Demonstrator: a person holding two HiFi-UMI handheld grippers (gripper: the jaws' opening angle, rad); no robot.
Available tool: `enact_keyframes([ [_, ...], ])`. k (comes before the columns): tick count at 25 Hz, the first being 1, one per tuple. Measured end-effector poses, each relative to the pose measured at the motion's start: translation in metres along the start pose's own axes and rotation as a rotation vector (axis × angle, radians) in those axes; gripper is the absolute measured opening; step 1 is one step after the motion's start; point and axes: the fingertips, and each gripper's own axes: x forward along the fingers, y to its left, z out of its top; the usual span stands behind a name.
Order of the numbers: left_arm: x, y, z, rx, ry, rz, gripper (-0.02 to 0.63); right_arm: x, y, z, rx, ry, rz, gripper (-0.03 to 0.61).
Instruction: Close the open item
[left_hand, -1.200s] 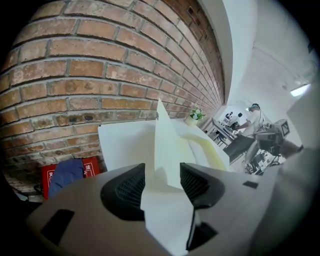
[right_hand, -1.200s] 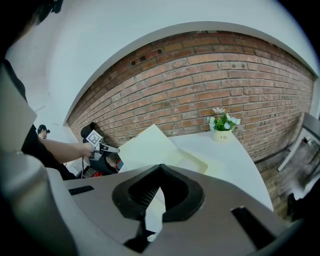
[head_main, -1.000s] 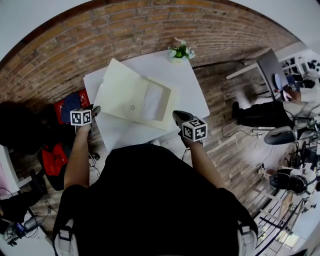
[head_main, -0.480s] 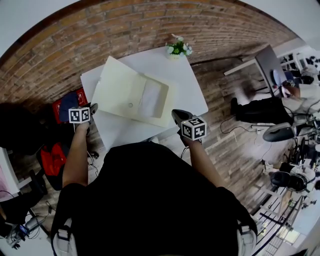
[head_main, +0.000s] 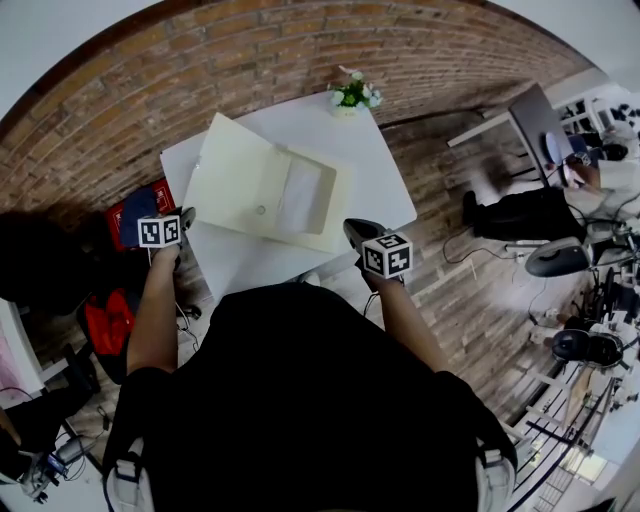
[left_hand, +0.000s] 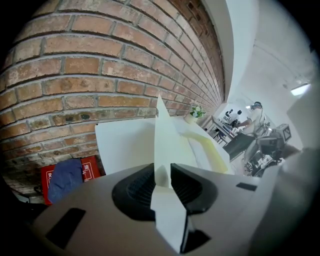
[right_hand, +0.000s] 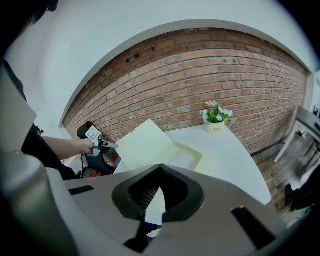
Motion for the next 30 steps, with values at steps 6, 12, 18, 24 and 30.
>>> enact_keyframes([
  [6, -0.002, -0.003, 0.000, 0.008, -0.003, -0.004, 0.081, 0.001, 0.000, -0.005, 0.008, -0.001, -0.003, 0.021],
  [12, -0.004, -0.010, 0.000, 0.005, -0.007, -0.016, 0.066, 0.001, 0.000, -0.018, 0.027, 0.011, -0.005, 0.021],
  [18, -0.006, -0.018, 0.004, 0.009, -0.020, -0.021, 0.053, -0.002, -0.002, -0.027, 0.039, 0.019, -0.005, 0.021],
  [24, -0.008, -0.026, 0.008, 0.017, -0.022, -0.029, 0.041, -0.003, -0.004, -0.035, 0.053, 0.025, -0.009, 0.020],
  [30, -0.007, -0.038, 0.014, 0.029, -0.026, -0.043, 0.034, 0.000, -0.008, -0.042, 0.061, 0.036, -0.012, 0.021],
])
